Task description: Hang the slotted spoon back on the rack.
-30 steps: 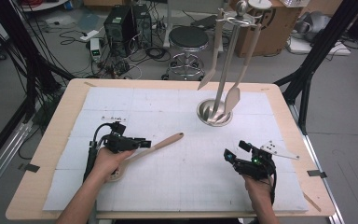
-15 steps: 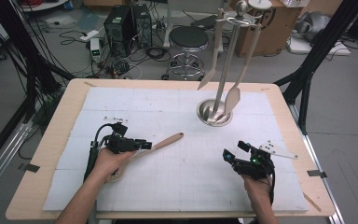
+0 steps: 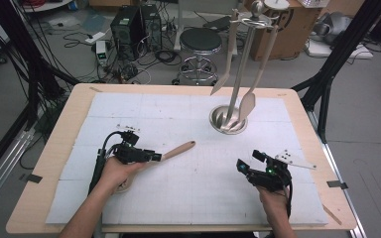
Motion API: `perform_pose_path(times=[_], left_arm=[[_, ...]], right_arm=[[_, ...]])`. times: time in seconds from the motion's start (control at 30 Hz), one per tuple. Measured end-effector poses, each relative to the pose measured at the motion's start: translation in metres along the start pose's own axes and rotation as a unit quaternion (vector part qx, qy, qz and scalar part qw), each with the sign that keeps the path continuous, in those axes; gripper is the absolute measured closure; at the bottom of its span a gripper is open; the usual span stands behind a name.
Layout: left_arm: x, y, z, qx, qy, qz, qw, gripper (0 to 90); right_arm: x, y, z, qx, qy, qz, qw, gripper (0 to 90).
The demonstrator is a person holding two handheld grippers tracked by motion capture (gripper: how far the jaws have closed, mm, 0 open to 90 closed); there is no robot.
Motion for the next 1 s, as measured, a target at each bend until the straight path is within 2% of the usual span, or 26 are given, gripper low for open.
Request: perform_pose_path(times=[0.13, 0.3, 0.4, 0.43, 0.57, 0.7, 0.83, 0.87, 0.9, 0.97, 1.0], left_arm=[[0.003, -0.003, 0.002, 0.013, 0.011, -0.022, 0.9996, 52.5], [0.002, -0.006, -0.003, 0.006, 0.014, -0.038, 0.9992, 54.0], [0.01, -0.012, -0.002, 0.015, 0.024, -0.067, 0.9973, 53.9], [0.01, -0.012, -0.002, 0.026, 0.03, -0.067, 0.997, 53.9], [0.011, -0.013, -0.001, 0.028, 0.031, -0.065, 0.997, 55.5], [0.011, -0.014, 0.0, 0.05, 0.039, -0.063, 0.996, 55.6], [0.012, -0.016, 0.003, 0.086, 0.068, -0.053, 0.9925, 56.6], [0.012, -0.017, 0.002, 0.094, 0.079, -0.049, 0.9912, 60.6], [0.012, -0.017, 0.001, 0.093, 0.082, -0.045, 0.9912, 65.0], [0.012, -0.017, 0.002, 0.097, 0.084, -0.045, 0.9906, 67.5], [0.012, -0.017, 0.002, 0.107, 0.09, -0.045, 0.9891, 67.6]], right_arm=[[0.001, 0.0, -0.001, 0.0, 0.001, 0.0, 1.0, 14.3], [0.0, 0.0, 0.0, 0.003, 0.002, 0.001, 1.0, 14.3], [0.0, 0.0, 0.0, 0.001, 0.002, 0.001, 1.0, 14.3], [0.0, 0.0, -0.001, 0.002, 0.002, 0.0, 1.0, 14.3], [0.0, 0.001, -0.001, 0.001, 0.002, 0.002, 1.0, 14.3], [0.0, 0.0, -0.001, 0.002, 0.003, -0.001, 1.0, 14.3], [0.001, 0.0, -0.001, 0.0, 0.004, -0.001, 1.0, 14.3], [0.001, 0.0, -0.001, 0.0, 0.005, 0.0, 1.0, 14.3], [0.0, 0.001, -0.002, 0.002, 0.007, 0.001, 1.0, 14.3], [0.0, 0.001, -0.002, 0.002, 0.009, 0.002, 1.0, 14.3], [0.0, 0.001, -0.002, 0.002, 0.009, 0.002, 1.0, 14.3]])
Point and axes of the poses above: each handheld gripper's, and its own axes: x roughly forward along the jaws, y roughly out of its top, z roughly to its right, the point moved 7 cm from there along x, roughly forward along the jaws, and after that the axes turned 13 degrees about y, right-handed, at the moved point
